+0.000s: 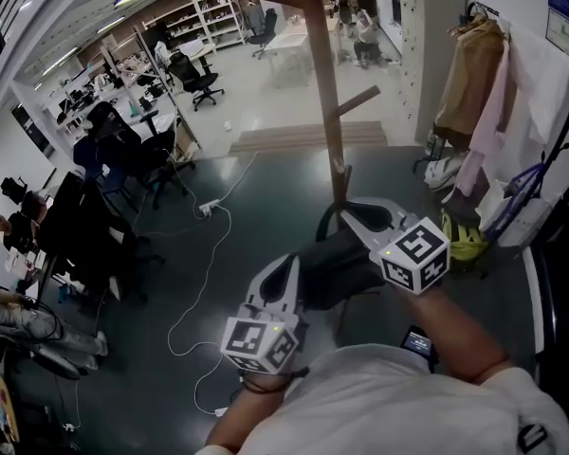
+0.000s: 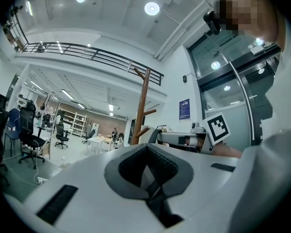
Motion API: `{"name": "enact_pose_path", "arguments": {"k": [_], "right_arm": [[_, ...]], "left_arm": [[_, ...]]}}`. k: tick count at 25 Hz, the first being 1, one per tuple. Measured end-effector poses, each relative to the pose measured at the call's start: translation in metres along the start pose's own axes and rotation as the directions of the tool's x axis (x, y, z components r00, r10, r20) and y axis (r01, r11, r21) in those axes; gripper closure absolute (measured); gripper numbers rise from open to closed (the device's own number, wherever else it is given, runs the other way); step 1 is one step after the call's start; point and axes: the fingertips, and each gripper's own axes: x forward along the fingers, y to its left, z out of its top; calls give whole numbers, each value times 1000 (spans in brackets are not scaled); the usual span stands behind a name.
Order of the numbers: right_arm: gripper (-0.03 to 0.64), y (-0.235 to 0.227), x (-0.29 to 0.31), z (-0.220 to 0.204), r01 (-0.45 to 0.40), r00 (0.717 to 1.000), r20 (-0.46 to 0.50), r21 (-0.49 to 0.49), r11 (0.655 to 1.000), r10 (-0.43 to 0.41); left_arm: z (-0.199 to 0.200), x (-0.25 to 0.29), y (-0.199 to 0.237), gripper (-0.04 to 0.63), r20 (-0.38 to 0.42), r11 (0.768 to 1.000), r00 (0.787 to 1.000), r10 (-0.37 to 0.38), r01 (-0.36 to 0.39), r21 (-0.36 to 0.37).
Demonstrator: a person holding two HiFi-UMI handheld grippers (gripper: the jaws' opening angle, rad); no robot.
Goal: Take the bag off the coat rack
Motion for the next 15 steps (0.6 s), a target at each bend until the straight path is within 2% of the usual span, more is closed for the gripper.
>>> {"name": "enact_pose_path", "arguments": {"k": [15], "right_arm": [[595, 117, -54, -23, 165, 985, 43, 64, 984, -168]], "left_arm": [[-21, -102, -3, 594, -58, 992, 990, -125, 126, 8]]}}
